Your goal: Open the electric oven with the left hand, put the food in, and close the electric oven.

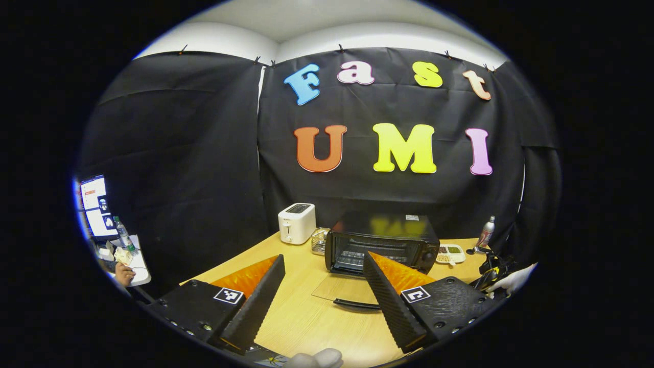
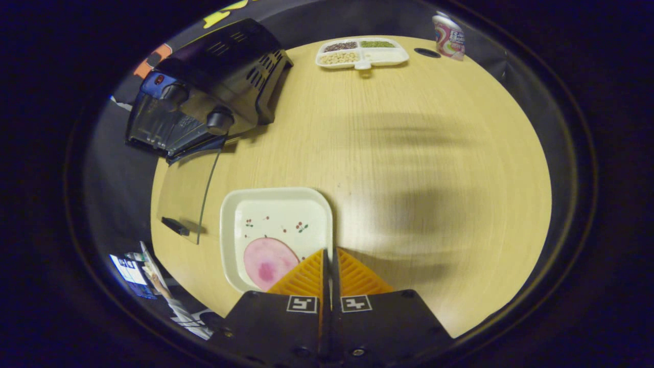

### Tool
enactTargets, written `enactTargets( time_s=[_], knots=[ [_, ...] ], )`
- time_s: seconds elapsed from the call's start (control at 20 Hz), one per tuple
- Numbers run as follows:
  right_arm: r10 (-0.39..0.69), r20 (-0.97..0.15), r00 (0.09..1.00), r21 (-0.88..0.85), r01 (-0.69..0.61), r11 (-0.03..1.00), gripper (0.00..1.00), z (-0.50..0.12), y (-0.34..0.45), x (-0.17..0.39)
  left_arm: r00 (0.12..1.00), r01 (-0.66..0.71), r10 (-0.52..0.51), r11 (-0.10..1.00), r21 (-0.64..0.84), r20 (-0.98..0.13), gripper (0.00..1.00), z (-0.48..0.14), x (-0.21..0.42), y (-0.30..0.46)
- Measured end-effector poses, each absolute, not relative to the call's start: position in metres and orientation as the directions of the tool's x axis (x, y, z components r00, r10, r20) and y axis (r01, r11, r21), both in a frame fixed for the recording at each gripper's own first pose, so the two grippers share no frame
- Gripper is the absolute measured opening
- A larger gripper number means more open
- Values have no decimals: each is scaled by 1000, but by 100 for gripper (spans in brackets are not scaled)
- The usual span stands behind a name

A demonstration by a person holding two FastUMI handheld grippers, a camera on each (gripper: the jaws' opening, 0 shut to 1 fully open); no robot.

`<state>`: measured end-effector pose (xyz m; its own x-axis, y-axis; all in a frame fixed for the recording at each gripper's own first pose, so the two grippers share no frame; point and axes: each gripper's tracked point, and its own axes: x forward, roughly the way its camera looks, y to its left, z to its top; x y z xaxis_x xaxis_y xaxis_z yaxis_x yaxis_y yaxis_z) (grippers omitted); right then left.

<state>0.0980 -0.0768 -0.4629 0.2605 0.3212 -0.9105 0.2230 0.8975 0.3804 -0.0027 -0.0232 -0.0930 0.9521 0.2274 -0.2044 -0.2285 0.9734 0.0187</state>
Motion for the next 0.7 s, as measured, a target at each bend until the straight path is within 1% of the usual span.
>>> enactTargets(
  time_s=[0.05, 0.1, 0.2, 0.3, 0.4, 0.45, 0.5, 0.6, 0.7],
  knots=[
    [356, -897, 261, 418, 243, 875, 4, -461, -78, 99, 953, -229, 227, 973, 13, -200, 96, -92, -3, -24],
    [399, -878, 266, 464, 262, 846, 0, -462, -75, 99, 954, -226, 224, 974, 12, -199, 96, -92, -3, -23],
    [473, -834, 284, 546, 297, 784, 4, -462, -71, 97, 957, -212, 209, 977, 7, -201, 96, -92, -4, -25],
    [510, -800, 316, 595, 314, 739, 2, -460, -69, 94, 961, -190, 187, 982, 3, -206, 96, -92, -1, -25],
    [524, -771, 361, 630, 315, 710, 0, -451, -68, 91, 964, -172, 169, 985, 5, -207, 96, -91, 1, -23],
    [513, -767, 386, 633, 318, 706, 0, -447, -71, 91, 964, -165, 162, 986, 4, -209, 96, -92, 3, -22],
    [507, -761, 405, 636, 311, 706, 4, -442, -71, 90, 965, -159, 155, 987, 0, -212, 96, -91, 3, -20],
    [493, -750, 440, 640, 300, 707, 4, -429, -72, 88, 967, -145, 140, 989, -12, -214, 96, -91, 5, -18],
    [477, -739, 476, 651, 320, 689, 4, -417, -72, 86, 968, -136, 130, 991, -17, -215, 96, -90, 8, -14]
  ],
)
